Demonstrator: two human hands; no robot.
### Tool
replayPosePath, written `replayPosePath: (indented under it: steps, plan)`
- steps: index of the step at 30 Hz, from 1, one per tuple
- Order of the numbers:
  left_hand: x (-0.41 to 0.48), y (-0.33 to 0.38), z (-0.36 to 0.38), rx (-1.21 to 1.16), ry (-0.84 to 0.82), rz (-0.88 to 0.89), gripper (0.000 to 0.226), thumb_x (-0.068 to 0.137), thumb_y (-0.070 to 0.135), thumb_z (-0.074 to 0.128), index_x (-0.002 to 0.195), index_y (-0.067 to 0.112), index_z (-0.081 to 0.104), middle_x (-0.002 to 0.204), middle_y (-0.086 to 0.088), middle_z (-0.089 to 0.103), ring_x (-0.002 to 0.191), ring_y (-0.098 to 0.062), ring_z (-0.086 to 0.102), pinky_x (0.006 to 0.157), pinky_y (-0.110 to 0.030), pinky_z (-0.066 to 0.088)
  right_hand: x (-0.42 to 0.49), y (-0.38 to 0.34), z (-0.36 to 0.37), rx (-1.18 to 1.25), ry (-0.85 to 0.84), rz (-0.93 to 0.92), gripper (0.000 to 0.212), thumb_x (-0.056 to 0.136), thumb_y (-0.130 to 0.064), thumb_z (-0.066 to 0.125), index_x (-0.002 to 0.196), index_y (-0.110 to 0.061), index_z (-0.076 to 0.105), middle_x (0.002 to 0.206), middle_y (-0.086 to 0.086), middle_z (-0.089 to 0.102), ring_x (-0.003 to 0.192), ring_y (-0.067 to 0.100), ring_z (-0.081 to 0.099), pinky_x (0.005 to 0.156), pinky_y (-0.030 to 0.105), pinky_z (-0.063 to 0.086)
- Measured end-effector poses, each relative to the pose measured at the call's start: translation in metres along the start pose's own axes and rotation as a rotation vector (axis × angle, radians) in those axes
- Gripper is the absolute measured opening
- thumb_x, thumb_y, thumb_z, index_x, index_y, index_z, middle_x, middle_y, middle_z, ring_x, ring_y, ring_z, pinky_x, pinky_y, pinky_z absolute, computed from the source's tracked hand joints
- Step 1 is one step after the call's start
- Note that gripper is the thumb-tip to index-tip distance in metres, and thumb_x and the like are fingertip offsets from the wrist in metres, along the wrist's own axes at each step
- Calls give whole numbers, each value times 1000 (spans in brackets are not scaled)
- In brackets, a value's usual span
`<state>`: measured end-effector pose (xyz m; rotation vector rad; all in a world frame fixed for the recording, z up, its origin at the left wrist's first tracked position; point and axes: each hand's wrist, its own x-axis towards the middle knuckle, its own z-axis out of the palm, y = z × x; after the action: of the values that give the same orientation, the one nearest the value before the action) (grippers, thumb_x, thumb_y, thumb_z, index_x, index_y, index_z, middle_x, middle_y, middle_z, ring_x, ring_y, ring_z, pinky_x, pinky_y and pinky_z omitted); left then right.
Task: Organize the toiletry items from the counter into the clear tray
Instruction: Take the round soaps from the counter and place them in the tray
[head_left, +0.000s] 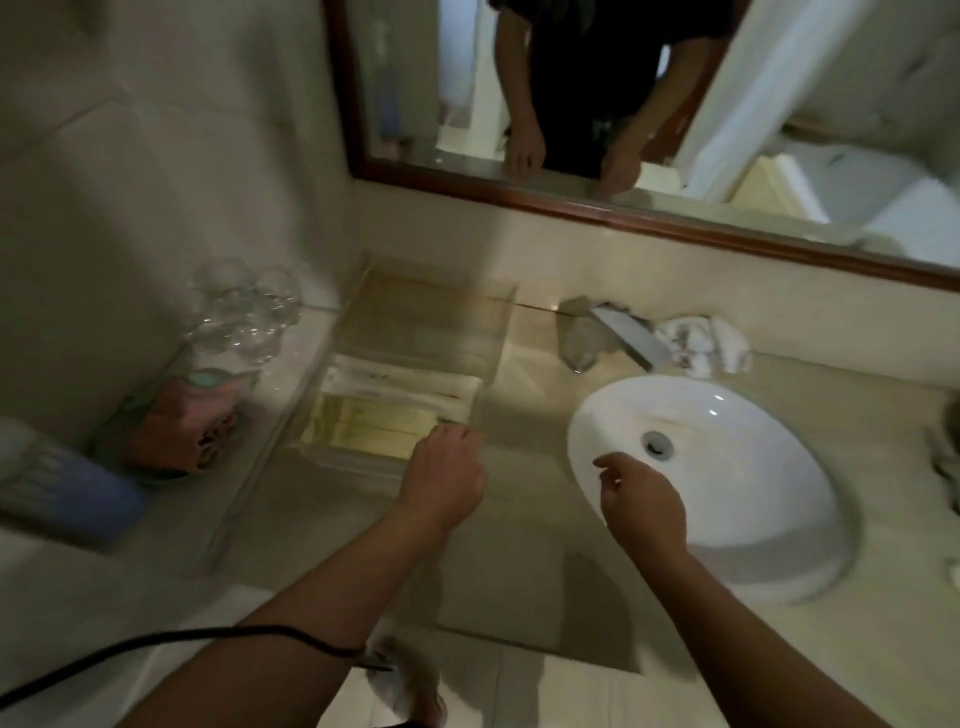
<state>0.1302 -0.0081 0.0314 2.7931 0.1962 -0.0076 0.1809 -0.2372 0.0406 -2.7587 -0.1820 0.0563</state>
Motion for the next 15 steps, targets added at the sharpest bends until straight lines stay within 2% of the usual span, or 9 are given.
replayPosePath:
  steps: [2,5,10,15]
  plan:
    - [-4,42,10,2,-9,59,33,79,20,51,109,12,62,109,-12,63,102,-33,57,85,-42,49,-20,41,-14,11,28,27,26,90,-20,55,112,-26,68,101,1,73,90,21,67,76,32,52]
    - [-18,113,33,-48,-20,163,35,77,22,45,104,9,62,102,-14,63,92,-37,58,77,-43,50,-53,105,-45,55,-22,122,32,89,-24,56,120,-26,63,109,-2,71,98,18,66,83,32,52]
    - [-40,237,74,-116,-131,355,38,82,25,48,118,16,58,118,-7,60,110,-27,53,92,-40,47,-114,215,-99,105,-1,296,44,86,-27,59,130,-26,56,117,-1,68,104,18,64,83,30,50]
    - [-48,347,102,-139,-190,509,36,85,21,52,120,18,57,119,-6,59,109,-28,55,91,-40,49,-151,302,-139,139,53,425,43,86,-25,59,129,-23,57,116,3,67,103,21,64,85,31,48]
